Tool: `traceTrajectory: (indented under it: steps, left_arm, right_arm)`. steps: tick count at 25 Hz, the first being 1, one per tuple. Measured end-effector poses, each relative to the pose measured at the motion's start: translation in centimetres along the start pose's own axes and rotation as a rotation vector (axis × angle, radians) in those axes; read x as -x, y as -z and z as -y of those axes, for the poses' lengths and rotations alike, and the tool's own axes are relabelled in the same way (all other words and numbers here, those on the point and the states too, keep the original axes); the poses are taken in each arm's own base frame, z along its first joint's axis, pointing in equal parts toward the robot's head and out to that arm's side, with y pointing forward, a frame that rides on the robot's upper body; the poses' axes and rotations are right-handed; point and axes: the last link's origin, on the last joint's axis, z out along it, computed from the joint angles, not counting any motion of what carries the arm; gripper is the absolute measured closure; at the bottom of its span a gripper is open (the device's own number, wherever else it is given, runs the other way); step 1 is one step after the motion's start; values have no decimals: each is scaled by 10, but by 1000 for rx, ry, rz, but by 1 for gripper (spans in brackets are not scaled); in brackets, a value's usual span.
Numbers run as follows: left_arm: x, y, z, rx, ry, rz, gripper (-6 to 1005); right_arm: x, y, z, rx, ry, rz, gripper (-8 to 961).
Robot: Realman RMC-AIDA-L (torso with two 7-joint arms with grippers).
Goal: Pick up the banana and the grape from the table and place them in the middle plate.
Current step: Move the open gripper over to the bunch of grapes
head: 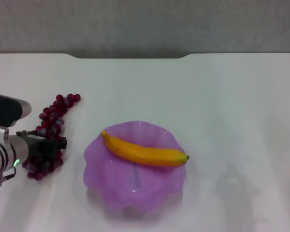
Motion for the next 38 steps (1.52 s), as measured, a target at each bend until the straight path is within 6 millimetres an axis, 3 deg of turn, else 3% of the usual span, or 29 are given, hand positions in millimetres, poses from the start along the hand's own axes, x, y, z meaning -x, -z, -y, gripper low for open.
traceTrajectory:
  steps: [15, 23, 38]
  left_arm:
    - [-1, 0, 0, 0, 0, -1, 126]
    - [-2, 1, 1, 1, 11, -5, 359]
    - [-6, 2, 0, 11, 12, -9, 448]
  right_arm:
    - [0, 0, 0, -2, -2, 3, 954]
    - [1, 0, 0, -2, -3, 5, 954]
    - [0, 0, -1, -3, -4, 5, 954]
